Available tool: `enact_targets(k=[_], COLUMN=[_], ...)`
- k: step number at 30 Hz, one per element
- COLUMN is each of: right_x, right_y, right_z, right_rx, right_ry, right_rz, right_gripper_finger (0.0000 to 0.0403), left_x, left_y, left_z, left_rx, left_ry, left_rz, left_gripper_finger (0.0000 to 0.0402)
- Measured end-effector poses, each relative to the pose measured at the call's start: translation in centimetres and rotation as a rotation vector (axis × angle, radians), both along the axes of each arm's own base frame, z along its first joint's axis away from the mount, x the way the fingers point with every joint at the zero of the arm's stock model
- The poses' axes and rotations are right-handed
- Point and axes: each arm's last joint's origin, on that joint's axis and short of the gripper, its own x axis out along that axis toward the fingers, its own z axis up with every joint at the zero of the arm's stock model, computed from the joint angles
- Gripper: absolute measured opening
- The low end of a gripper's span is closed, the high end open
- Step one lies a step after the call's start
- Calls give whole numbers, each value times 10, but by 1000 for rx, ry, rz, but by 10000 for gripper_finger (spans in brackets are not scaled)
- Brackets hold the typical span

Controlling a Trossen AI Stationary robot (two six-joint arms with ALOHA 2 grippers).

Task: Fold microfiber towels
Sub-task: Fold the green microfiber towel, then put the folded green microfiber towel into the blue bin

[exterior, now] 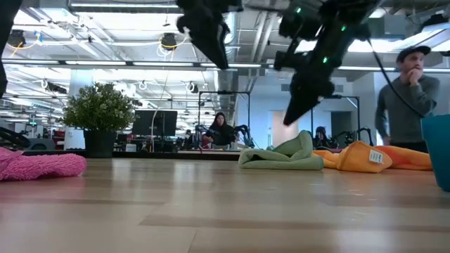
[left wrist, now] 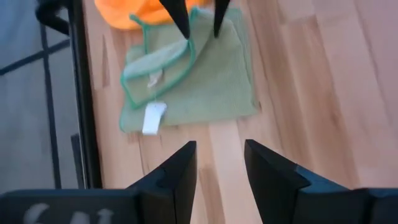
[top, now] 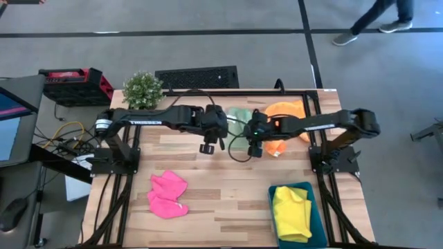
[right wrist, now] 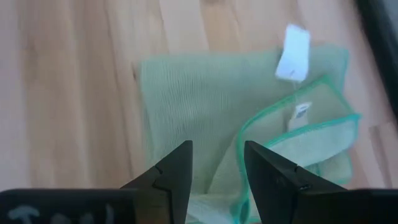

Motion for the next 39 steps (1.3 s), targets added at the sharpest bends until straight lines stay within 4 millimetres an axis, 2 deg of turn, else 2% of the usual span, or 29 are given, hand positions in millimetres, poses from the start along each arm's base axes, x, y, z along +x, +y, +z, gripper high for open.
enact_targets(k=[5, 9, 17, 23, 33, 39], right_x=[14, 16, 12, 6, -10, -15], right_y=[-10, -20, -38, -43, -35, -11], right_z=[-16, -24, -42, -43, -36, -16], right_rx=[1, 25, -35, -128, -107, -114], right_ry=[-8, 6, 107, 171, 222, 186], right_rz=[4, -16, -104, -191, -377, -288], right_gripper_finger=[169, 169, 169, 169, 169, 169], left_x=[-9, -13, -14, -14, -14, -15], left_y=[-7, -11, -13, -13, -13, -13], left_z=[11, 16, 16, 16, 16, 16], left_rx=[23, 47, 48, 47, 46, 46], left_ry=[-13, -25, -18, -19, -18, -11], left_rz=[35, 47, 49, 50, 50, 50], left_gripper_finger=[128, 128, 128, 128, 128, 128])
